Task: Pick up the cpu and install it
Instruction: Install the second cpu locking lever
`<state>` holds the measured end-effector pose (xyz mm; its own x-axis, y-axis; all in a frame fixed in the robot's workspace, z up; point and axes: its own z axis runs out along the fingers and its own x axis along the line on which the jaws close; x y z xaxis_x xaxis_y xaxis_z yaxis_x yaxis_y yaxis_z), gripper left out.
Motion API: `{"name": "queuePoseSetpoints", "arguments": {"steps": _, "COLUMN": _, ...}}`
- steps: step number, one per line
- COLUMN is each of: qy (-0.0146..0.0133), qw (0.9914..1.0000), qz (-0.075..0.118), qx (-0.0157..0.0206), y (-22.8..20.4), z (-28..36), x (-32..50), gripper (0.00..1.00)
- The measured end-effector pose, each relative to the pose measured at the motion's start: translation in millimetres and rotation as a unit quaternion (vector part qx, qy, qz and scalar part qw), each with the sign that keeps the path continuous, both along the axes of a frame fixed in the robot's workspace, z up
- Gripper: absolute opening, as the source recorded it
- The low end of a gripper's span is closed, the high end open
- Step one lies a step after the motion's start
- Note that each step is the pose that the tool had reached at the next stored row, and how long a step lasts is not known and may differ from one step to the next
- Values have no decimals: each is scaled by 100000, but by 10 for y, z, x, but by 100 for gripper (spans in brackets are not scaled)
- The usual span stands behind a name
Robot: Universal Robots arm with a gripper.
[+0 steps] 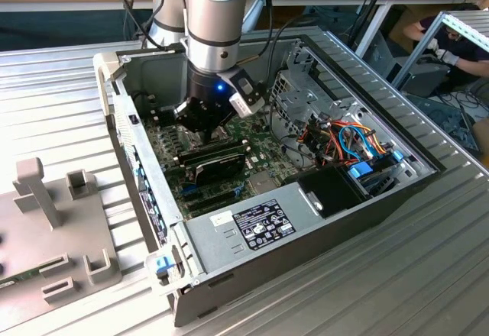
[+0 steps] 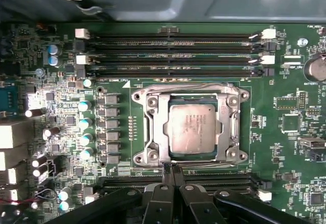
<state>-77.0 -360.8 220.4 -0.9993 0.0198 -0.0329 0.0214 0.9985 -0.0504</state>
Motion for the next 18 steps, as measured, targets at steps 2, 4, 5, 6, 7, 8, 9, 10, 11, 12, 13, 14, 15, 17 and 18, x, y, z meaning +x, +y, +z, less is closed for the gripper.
{"name": "queuePoseSetpoints", "arguments": {"steps": 2, "qy": 1, "qw": 100000, "qz": -4, "qx": 6, "y": 14, "z": 0, "x": 1, "gripper": 11}}
{"name": "queuePoseSetpoints", "arguments": {"steps": 4, "qy": 67, "qw": 100000, "qz": 0, "qx": -1, "y": 163, "z": 28, "x": 75, "gripper": 11}}
{"name": "queuePoseSetpoints", "arguments": {"steps": 5, "qy": 137, "qw": 100000, "qz": 5, "qx": -1, "y": 168, "z": 169, "x": 81, "gripper": 11}}
{"name": "queuePoseSetpoints", "arguments": {"steps": 6, "qy": 133, "qw": 100000, "qz": 6, "qx": 5, "y": 169, "z": 211, "x": 82, "gripper": 11}}
{"name": "queuePoseSetpoints", "arguments": {"steps": 7, "qy": 129, "qw": 100000, "qz": 6, "qx": 11, "y": 171, "z": 219, "x": 84, "gripper": 11}}
{"name": "queuePoseSetpoints", "arguments": {"steps": 8, "qy": 133, "qw": 100000, "qz": 8, "qx": 3, "y": 175, "z": 220, "x": 98, "gripper": 11}}
{"name": "queuePoseSetpoints", "arguments": {"steps": 9, "qy": 134, "qw": 100000, "qz": 3, "qx": 4, "y": 178, "z": 220, "x": 132, "gripper": 11}}
{"name": "queuePoseSetpoints", "arguments": {"steps": 10, "qy": 149, "qw": 100000, "qz": 7, "qx": 1, "y": 179, "z": 222, "x": 147, "gripper": 11}}
{"name": "queuePoseSetpoints", "arguments": {"steps": 11, "qy": 172, "qw": 100000, "qz": 10, "qx": -7, "y": 179, "z": 230, "x": 155, "gripper": 11}}
{"name": "queuePoseSetpoints", "arguments": {"steps": 12, "qy": 179, "qw": 100000, "qz": 7, "qx": -2, "y": 182, "z": 247, "x": 158, "gripper": 11}}
{"name": "queuePoseSetpoints", "arguments": {"steps": 13, "qy": 197, "qw": 100000, "qz": -1, "qx": -1, "y": 183, "z": 268, "x": 159, "gripper": 11}}
{"name": "queuePoseSetpoints", "arguments": {"steps": 14, "qy": 216, "qw": 100000, "qz": -2, "qx": -1, "y": 185, "z": 295, "x": 161, "gripper": 11}}
{"name": "queuePoseSetpoints", "arguments": {"steps": 15, "qy": 231, "qw": 100000, "qz": 2, "qx": 3, "y": 187, "z": 321, "x": 163, "gripper": 11}}
{"name": "queuePoseSetpoints", "arguments": {"steps": 17, "qy": 266, "qw": 100000, "qz": 2, "qx": 1, "y": 188, "z": 377, "x": 165, "gripper": 11}}
{"name": "queuePoseSetpoints", "arguments": {"steps": 18, "qy": 283, "qw": 100000, "qz": 3, "qx": -3, "y": 189, "z": 411, "x": 166, "gripper": 11}}
